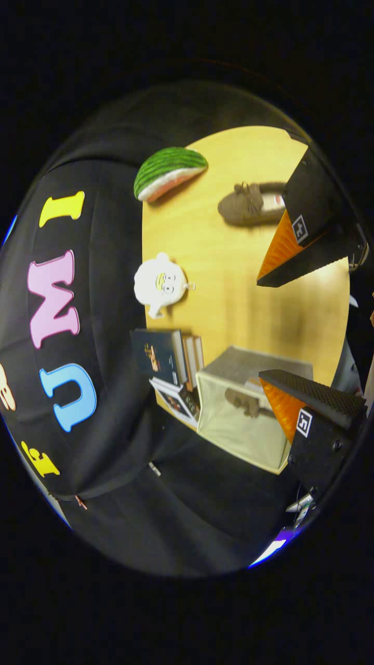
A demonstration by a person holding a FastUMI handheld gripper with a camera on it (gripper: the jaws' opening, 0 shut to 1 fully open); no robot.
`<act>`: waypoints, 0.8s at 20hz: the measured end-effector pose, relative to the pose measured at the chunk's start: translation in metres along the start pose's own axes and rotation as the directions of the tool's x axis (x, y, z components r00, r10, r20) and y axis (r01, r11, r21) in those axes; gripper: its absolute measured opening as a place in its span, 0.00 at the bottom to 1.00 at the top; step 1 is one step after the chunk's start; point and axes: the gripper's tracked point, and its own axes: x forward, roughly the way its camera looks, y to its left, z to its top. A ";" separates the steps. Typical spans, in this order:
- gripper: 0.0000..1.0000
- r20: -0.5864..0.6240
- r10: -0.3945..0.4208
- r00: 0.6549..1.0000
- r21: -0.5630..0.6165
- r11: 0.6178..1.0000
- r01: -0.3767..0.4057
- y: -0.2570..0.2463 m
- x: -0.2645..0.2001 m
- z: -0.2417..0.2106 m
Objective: Open the storage box then place both shoes into the box .Put the left shoe in first, then the right shoe, with the right side of both shoes facing outward in a uniform manner.
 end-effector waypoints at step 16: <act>0.98 -0.171 -0.160 0.972 -0.195 0.973 0.126 -0.248 0.052 -0.070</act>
